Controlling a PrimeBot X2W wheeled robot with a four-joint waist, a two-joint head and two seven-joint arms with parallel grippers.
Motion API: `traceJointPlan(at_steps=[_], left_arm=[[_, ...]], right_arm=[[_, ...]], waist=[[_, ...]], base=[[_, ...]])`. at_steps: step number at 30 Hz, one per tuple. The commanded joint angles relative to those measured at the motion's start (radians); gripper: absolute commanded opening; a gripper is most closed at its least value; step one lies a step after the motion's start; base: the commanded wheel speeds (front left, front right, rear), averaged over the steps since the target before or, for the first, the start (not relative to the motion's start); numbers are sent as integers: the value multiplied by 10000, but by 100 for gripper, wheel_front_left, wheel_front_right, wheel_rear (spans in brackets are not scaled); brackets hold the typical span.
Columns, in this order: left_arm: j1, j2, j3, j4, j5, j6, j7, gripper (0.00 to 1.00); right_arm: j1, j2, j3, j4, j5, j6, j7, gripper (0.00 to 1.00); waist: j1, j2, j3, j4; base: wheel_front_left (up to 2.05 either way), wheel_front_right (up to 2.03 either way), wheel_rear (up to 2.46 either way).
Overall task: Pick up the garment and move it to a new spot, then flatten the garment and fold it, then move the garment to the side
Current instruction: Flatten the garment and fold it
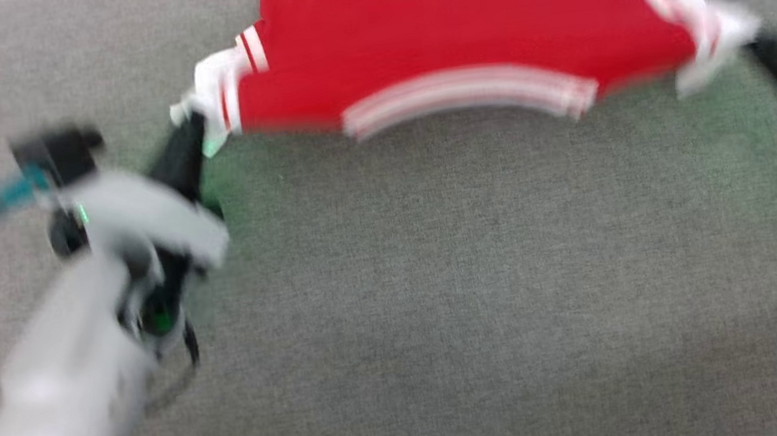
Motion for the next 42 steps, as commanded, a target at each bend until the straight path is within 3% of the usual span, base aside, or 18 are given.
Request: traceJointPlan(at_steps=[1,10,19,24,32,37,42], left_arm=[[888,180,210,-476,308,29,-15,0],[4106,455,679,-2531,1433,73,-8,0],[6828,1648,413,-5236,1978,591,113,0],[8156,2265,301,-6707,1744,1068,310,0],[9238,2777,347,-8420,1454,1677,430,0],[8869,2650,357,-8458,1524,1683,490,0],[8421,2191,163,-7819,1667,1522,532,0]], right_arm=[[732,-253,21,-632,204,-13,142,0],[3875,-957,-670,-2618,267,-13,984,0],[7132,-1284,-2017,-4779,78,-12,1830,0],[8635,-1084,-3011,-5794,-185,-12,2527,0],[10249,-480,-4775,-7205,-612,-10,3723,0],[10188,28,-5151,-7426,-1022,-10,4172,0],[9674,467,-4767,-6782,-1218,-10,4620,0]], waist=[[0,0,-118,-36],[0,0,-749,-71],[0,0,-945,-146],[0,0,-736,-260],[0,0,-532,-230],[0,0,-535,-137],[0,0,-601,-132]], base=[[0,0,0],[0,0,0],[0,0,0],[0,0,0],[0,0,0],[0,0,0],[0,0,0]])
